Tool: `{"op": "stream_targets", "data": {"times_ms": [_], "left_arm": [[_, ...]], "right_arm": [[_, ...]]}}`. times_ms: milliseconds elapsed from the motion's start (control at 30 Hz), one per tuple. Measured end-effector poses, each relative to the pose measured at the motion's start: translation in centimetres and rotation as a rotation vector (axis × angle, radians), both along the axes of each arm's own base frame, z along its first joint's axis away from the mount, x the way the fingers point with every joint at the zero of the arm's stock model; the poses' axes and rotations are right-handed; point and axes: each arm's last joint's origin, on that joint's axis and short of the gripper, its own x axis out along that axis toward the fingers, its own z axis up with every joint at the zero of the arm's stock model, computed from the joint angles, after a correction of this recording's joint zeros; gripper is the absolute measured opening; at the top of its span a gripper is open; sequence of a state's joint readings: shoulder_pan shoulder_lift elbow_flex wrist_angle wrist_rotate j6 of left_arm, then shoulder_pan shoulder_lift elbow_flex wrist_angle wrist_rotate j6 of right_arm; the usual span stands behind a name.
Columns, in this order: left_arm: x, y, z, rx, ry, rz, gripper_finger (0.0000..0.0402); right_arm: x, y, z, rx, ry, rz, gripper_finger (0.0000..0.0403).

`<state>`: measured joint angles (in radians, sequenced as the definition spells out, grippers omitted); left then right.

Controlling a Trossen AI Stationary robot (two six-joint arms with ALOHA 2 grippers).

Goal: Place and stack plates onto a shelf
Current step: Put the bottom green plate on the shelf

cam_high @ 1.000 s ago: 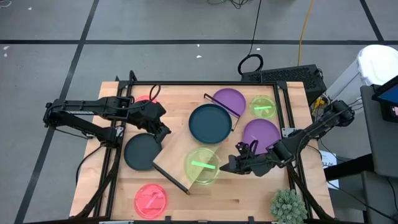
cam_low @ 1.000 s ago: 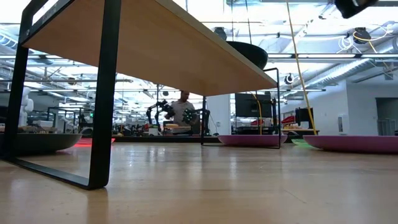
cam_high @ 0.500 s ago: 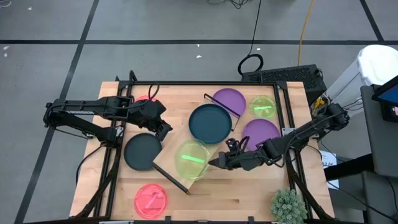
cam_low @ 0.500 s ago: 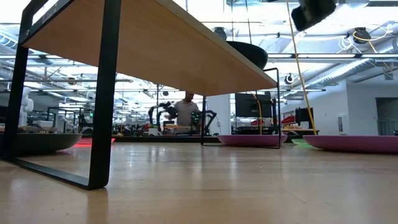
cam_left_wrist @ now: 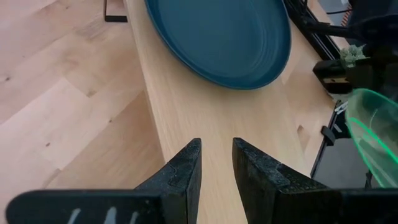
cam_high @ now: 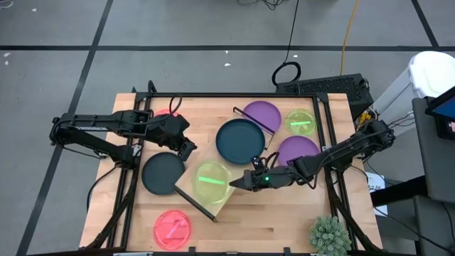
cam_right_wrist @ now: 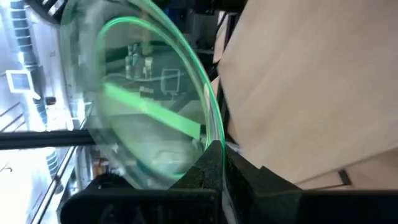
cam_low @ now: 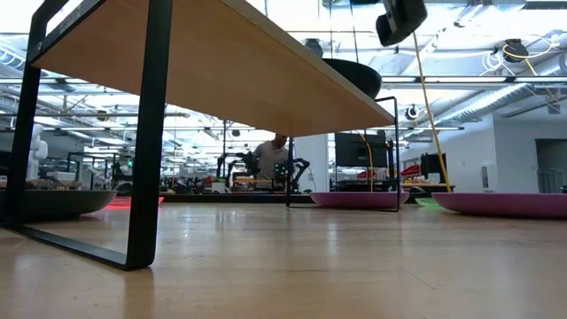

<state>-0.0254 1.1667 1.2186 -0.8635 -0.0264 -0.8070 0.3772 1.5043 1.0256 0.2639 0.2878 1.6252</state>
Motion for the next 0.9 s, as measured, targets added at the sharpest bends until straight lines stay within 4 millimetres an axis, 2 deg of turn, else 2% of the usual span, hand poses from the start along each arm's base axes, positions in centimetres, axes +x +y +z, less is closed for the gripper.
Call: {"op": "stream_targets", "data": {"times_ms": [333, 667, 900], "left_arm": [[0.0, 0.0, 0.0, -0.006, -0.001, 0.01, 0.0095], [0.0, 0.1, 0.0, 0.029, -0.001, 0.011, 0.0095], [0.0, 0.1, 0.0, 0.029, -0.001, 0.011, 0.0095]], "right_arm": [[0.0, -0.6, -0.7, 0.054, 0.076, -0.042, 0.0], [-0.4, -0.7, -1.6, 0.019, 0.167, -0.046, 0.0], [0.6, -0.3, -2.9, 0.031, 0.165, -0.045, 0.0]]}}
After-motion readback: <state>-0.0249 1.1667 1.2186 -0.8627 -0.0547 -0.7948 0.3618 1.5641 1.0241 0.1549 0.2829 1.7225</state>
